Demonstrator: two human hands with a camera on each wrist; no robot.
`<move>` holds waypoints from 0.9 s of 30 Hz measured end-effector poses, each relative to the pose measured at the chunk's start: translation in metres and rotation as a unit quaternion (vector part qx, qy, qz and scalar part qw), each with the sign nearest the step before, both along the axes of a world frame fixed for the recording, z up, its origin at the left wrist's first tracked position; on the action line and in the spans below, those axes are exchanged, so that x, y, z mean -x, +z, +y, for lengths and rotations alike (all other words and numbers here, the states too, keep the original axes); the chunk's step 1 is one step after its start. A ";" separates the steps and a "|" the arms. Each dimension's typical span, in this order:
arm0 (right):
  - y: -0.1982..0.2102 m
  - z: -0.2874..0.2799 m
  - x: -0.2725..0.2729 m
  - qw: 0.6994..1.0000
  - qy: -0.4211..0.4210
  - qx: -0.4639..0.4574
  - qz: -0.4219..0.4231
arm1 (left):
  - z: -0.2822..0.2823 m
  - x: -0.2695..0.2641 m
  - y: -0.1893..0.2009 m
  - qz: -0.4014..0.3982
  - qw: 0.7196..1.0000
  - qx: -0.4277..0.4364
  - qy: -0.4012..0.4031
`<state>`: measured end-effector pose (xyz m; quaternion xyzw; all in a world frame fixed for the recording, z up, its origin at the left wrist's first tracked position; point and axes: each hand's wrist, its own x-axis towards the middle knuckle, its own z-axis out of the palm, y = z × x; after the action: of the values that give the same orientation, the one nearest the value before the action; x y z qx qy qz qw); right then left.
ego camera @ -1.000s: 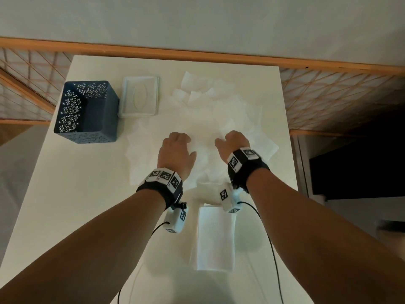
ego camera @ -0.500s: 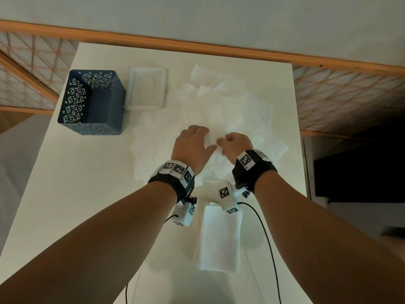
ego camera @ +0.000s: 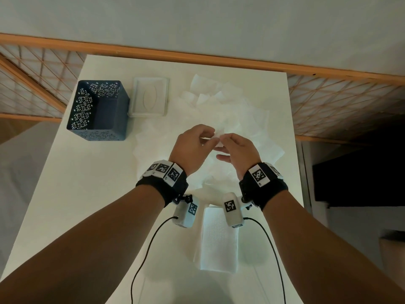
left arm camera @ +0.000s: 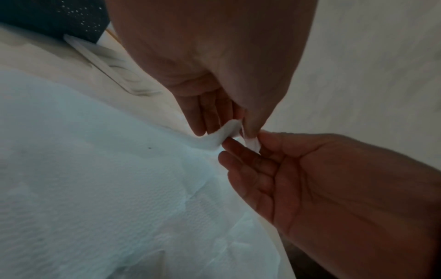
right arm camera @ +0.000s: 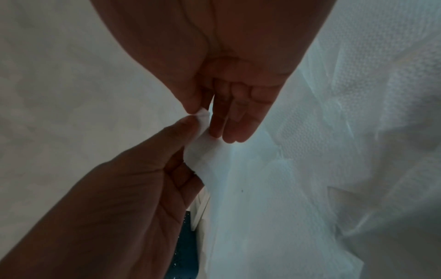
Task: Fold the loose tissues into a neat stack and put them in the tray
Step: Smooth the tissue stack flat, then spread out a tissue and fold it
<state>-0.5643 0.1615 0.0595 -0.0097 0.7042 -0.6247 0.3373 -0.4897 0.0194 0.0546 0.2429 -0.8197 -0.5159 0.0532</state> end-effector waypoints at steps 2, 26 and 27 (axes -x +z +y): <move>0.001 0.000 -0.001 1.000 -0.001 -0.008 0.013 | -0.001 0.000 0.000 -0.001 0.999 -0.033 0.014; 0.023 0.030 0.007 0.964 0.051 -0.228 0.124 | -0.033 -0.027 0.136 0.016 0.987 -0.157 0.021; 0.033 0.033 0.008 0.970 0.054 -0.180 0.156 | -0.031 -0.029 0.143 0.013 0.988 -0.157 0.008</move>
<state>-0.5727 0.1946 0.0925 -0.0845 0.8472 -0.4595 0.2530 -0.4604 -0.0117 0.1972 0.2479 -0.7261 -0.6407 0.0293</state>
